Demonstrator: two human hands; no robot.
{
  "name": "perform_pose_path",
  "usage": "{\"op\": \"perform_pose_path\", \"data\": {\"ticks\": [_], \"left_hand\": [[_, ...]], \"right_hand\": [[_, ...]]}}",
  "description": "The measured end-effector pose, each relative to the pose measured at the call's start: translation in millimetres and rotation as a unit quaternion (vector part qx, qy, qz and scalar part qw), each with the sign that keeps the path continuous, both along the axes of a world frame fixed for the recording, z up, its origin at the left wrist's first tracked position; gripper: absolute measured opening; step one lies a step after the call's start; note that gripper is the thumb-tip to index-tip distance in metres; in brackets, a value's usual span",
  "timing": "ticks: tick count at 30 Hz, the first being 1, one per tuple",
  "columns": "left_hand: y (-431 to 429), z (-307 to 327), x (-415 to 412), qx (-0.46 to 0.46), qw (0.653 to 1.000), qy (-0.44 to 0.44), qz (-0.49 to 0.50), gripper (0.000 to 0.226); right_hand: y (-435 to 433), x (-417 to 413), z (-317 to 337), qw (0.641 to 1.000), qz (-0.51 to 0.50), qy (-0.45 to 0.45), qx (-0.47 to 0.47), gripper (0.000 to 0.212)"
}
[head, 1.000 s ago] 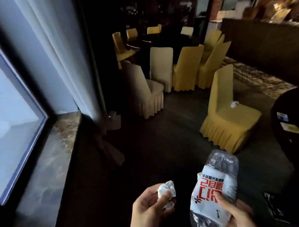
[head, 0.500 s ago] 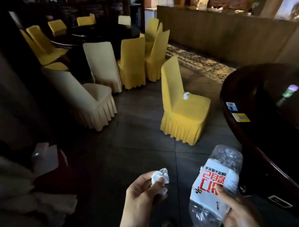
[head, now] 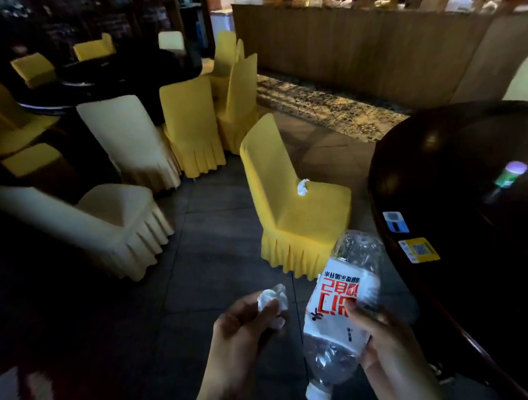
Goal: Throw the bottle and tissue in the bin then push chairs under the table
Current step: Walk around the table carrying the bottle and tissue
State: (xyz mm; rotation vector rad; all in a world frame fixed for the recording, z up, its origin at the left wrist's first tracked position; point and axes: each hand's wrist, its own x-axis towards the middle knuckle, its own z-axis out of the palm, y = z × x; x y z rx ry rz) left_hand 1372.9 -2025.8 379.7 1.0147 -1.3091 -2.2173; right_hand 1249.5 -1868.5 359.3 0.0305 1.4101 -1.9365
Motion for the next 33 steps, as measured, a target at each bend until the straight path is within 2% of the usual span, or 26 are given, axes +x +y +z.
{"op": "perform_pose_path", "data": {"ticks": [2, 3, 5, 6, 7, 11, 19, 24, 33], "left_hand": [[-21, -5, -33, 0.006, 1.000, -0.002, -0.010, 0.019], [-30, -6, -47, 0.008, 1.000, -0.007, -0.010, 0.020], [-52, -12, -80, 0.016, 1.000, -0.010, -0.010, 0.020], [-64, -14, -97, 0.018, 1.000, -0.008, -0.017, 0.021], [-76, -16, -115, 0.018, 0.999, -0.006, -0.026, 0.021], [-132, -21, -190, 0.024, 0.999, -0.005, -0.043, 0.015], [-238, -19, -326, 0.006, 0.996, -0.025, -0.081, 0.018], [-275, -27, -397, 0.028, 0.995, -0.038, -0.092, 0.018], [-326, -82, -540, 0.008, 0.988, -0.096, -0.120, 0.026]], "right_hand": [[-19, -26, 0, 1.000, -0.012, 0.015, 0.017, 0.076], [-25, -36, 1, 0.999, -0.029, 0.020, 0.023, 0.074], [-45, -64, 3, 0.996, -0.091, 0.024, 0.008, 0.038], [-56, -80, 2, 0.994, -0.101, 0.039, 0.002, 0.025], [-69, -95, -1, 0.994, -0.098, 0.044, 0.010, 0.022], [-126, -154, 5, 0.995, -0.096, 0.008, -0.004, 0.032], [-212, -273, 3, 0.990, -0.134, 0.029, 0.014, 0.041], [-241, -338, -11, 0.983, -0.180, 0.020, 0.032, 0.024], [-295, -479, -58, 0.982, -0.177, -0.018, 0.059, 0.020]]}}
